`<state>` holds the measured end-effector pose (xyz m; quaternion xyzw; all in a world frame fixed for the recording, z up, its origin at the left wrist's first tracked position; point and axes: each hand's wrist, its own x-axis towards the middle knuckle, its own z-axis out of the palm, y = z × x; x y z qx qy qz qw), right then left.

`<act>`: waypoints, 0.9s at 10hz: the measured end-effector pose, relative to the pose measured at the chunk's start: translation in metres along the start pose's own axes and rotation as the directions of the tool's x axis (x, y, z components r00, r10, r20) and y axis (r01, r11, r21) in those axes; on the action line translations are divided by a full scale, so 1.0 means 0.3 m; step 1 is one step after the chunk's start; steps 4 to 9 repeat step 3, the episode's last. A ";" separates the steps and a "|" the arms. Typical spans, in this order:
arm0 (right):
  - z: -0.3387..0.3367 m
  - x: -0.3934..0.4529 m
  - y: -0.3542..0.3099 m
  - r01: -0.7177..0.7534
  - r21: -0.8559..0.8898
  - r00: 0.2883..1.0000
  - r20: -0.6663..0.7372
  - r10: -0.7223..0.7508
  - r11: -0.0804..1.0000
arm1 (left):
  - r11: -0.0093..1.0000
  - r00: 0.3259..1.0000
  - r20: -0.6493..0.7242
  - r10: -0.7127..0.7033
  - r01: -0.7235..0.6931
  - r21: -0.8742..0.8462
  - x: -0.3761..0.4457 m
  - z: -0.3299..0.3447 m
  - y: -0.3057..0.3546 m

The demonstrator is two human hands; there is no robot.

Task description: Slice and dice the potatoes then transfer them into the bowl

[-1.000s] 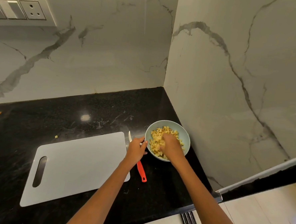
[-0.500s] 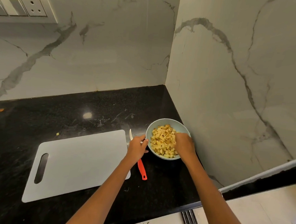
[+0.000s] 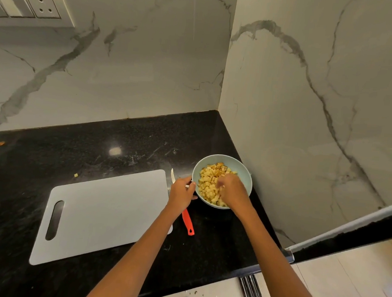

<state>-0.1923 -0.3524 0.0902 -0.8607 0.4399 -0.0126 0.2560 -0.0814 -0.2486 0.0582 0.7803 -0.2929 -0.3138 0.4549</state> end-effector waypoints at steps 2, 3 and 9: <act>-0.044 -0.054 0.014 0.080 0.065 0.921 -0.387 -0.049 0.995 | 1.000 1.000 -0.005 0.000 0.000 0.031 -0.007 0.002 0.007; -0.013 -0.053 -0.003 0.136 -0.098 0.977 -0.151 -0.150 0.986 | 0.994 0.996 -0.082 0.019 -0.010 0.106 -0.013 0.011 0.018; -0.013 -0.053 -0.003 0.136 -0.098 0.977 -0.151 -0.150 0.986 | 0.994 0.996 -0.082 0.019 -0.010 0.106 -0.013 0.011 0.018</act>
